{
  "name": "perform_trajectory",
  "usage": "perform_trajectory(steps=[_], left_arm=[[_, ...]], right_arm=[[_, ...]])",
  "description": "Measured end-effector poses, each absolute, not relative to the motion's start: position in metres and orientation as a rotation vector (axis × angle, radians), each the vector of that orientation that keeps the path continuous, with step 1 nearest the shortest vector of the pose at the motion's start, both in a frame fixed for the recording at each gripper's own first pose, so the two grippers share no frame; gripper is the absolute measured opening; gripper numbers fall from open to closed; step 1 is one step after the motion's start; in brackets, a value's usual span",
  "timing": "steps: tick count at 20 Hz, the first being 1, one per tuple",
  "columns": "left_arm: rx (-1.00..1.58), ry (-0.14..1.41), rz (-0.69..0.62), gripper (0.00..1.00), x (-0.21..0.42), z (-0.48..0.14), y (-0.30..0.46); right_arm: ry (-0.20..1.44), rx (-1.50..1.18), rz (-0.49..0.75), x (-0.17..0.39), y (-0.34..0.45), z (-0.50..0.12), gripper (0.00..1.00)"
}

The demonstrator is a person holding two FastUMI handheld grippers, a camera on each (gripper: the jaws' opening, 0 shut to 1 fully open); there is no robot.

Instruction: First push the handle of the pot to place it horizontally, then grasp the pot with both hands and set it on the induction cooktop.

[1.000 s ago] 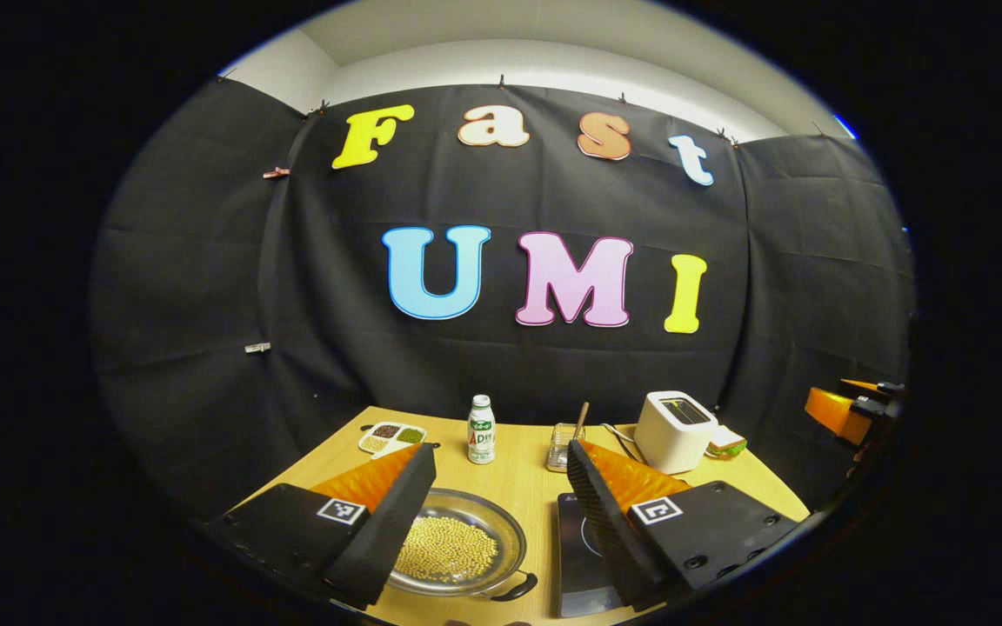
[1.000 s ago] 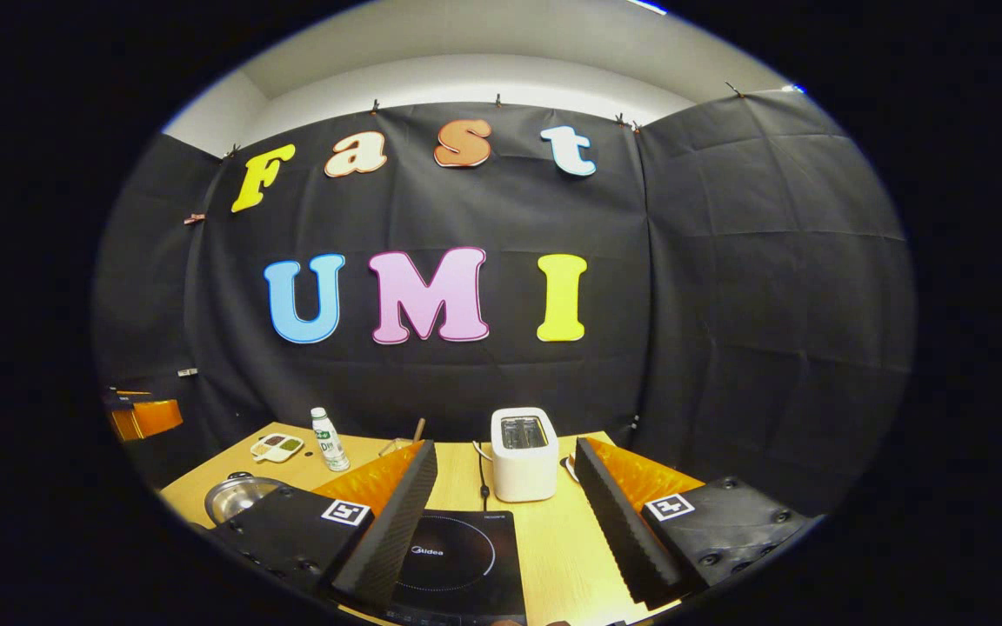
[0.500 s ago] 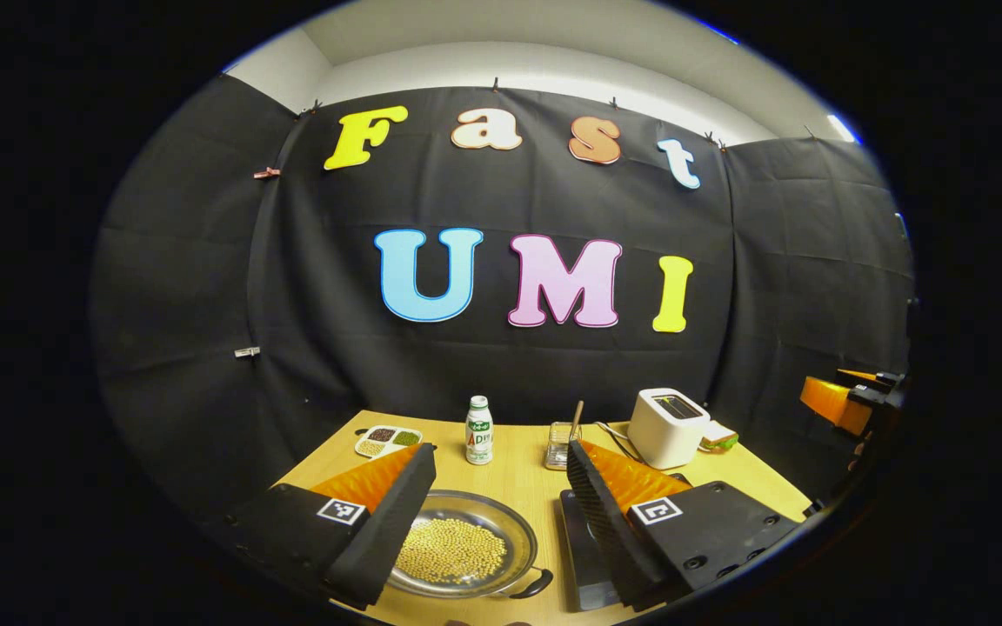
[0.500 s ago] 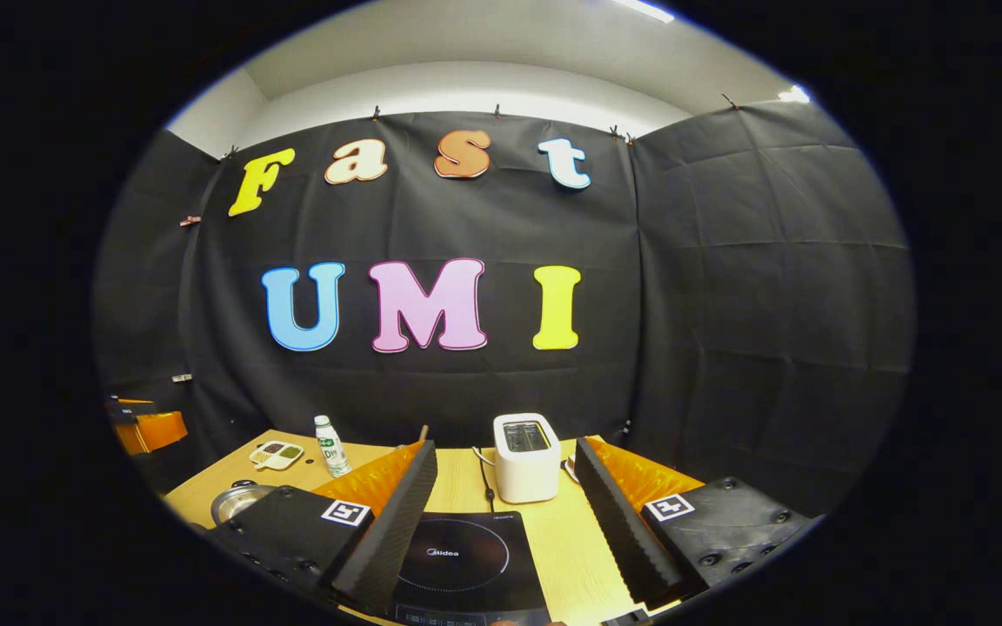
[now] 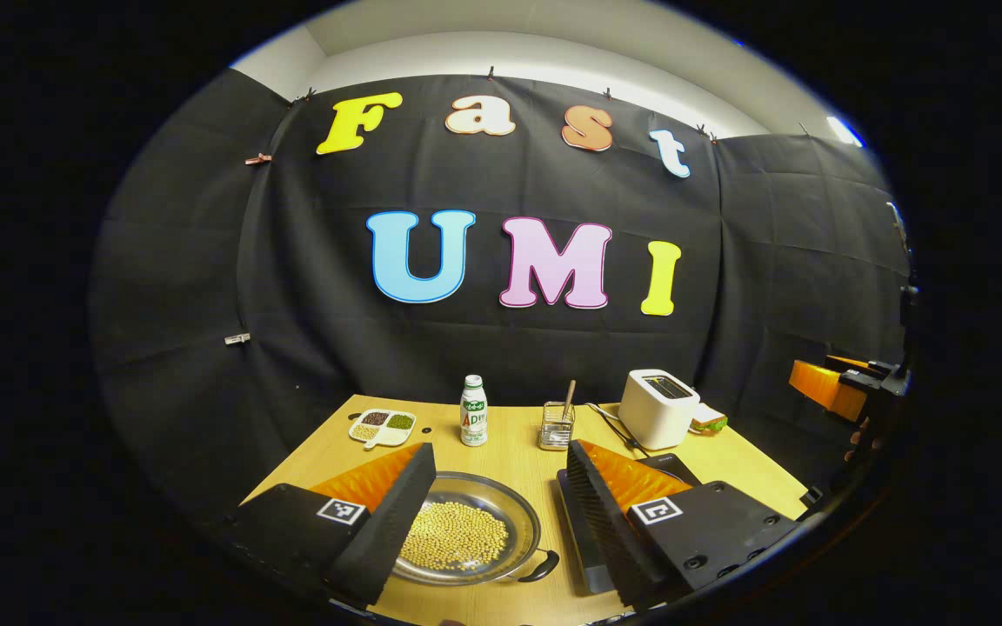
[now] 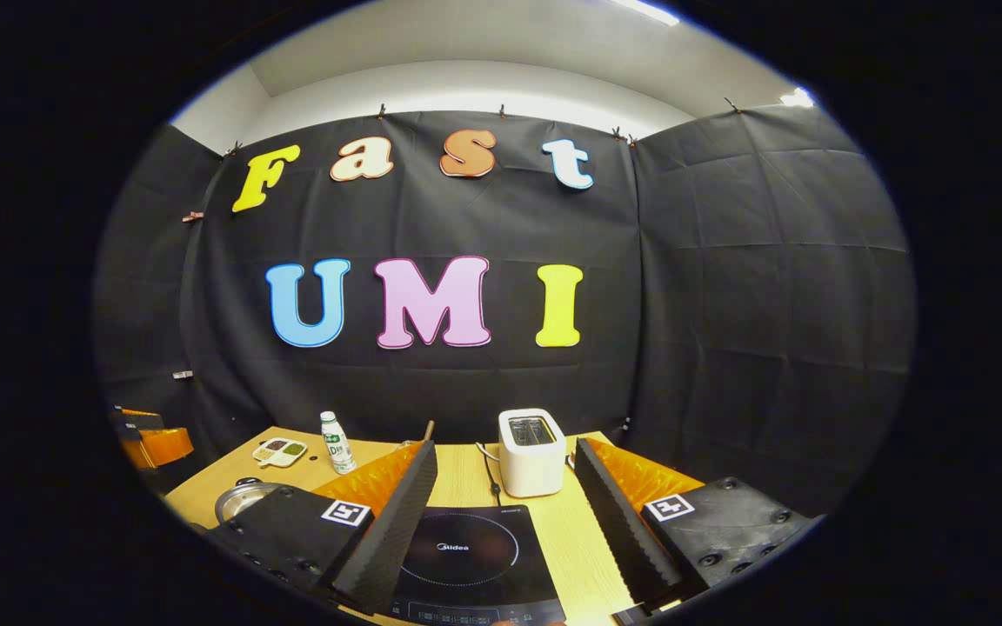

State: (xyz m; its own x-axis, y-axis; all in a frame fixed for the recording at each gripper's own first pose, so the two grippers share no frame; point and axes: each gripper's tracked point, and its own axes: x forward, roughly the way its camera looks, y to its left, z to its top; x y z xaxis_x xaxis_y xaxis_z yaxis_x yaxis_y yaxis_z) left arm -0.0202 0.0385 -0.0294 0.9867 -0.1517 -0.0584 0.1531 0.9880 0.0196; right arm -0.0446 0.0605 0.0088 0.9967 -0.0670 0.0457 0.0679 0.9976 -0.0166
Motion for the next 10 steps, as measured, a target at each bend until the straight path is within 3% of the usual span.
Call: perform_trajectory(steps=[5,7,8,10], left_arm=[[0.059,0.113,-0.148,0.91,-0.019,-0.046,0.067],[0.064,0.163,-0.151,0.82,-0.020,-0.059,0.080],[0.070,0.182,-0.146,0.69,-0.021,-0.066,0.088],[0.081,0.230,-0.162,0.58,-0.023,-0.083,0.100]], right_arm=[[-0.021,-0.014,-0.071,-0.050,0.075,-0.003,0.99],[-0.009,-0.017,-0.072,-0.053,0.081,-0.008,0.98],[-0.001,-0.017,-0.068,-0.055,0.086,-0.011,0.99],[0.021,-0.019,-0.054,-0.059,0.098,-0.018,0.99]])
